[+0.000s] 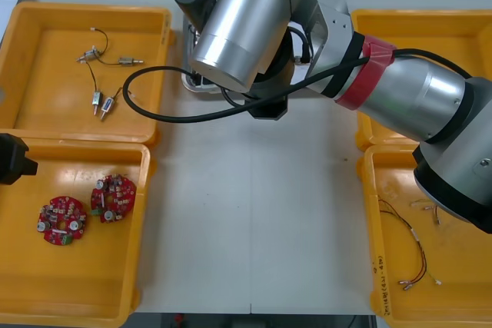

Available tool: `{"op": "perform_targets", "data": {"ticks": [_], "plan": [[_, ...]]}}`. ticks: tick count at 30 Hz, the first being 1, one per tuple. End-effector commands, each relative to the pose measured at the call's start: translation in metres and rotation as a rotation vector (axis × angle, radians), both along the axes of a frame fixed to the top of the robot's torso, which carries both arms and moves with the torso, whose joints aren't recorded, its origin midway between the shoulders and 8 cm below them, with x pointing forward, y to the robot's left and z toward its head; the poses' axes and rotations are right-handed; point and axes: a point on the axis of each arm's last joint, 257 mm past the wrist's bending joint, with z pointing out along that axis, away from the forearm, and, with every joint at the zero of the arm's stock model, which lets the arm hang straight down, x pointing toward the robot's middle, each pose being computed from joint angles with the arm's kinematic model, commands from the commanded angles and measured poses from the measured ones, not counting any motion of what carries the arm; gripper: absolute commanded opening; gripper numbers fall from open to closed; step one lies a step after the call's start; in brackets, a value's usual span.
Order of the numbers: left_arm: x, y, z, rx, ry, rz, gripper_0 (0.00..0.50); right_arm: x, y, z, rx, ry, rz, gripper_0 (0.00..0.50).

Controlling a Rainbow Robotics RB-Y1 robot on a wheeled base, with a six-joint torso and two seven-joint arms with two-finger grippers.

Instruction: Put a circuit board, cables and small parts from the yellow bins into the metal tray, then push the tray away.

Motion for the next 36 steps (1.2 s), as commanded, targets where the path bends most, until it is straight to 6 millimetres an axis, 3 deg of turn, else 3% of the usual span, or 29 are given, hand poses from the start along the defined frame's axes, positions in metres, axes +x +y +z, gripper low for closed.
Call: {"op": "perform_targets", "data": {"ticks": [1,12,24,28,36], "plan": [[0.003,0.014,0.022,0.089,-0.045,-0.066,0.5,-0.019,0.0,0.017,0.016,-0.004,-0.013,0.5],[0.003,0.014,0.022,0.089,-0.045,-0.066,0.5,-0.028,0.005,0.037,0.201,-0.077,-0.02,0.5],[0.003,0.014,0.022,0.089,-0.045,-0.066,0.5,-0.035,-0.058,0.038,0.421,-0.108,-0.183,0.5],[0.003,0.014,0.022,0.089,-0.045,-0.066,0.5,-0.039,-0.07,0.044,0.524,-0.128,-0.275,0.5],[0.003,0.014,0.022,0.089,-0.045,-0.066,0.5,-0.045,-0.116,0.04,0.668,-0.144,-0.497,0.5]]}}
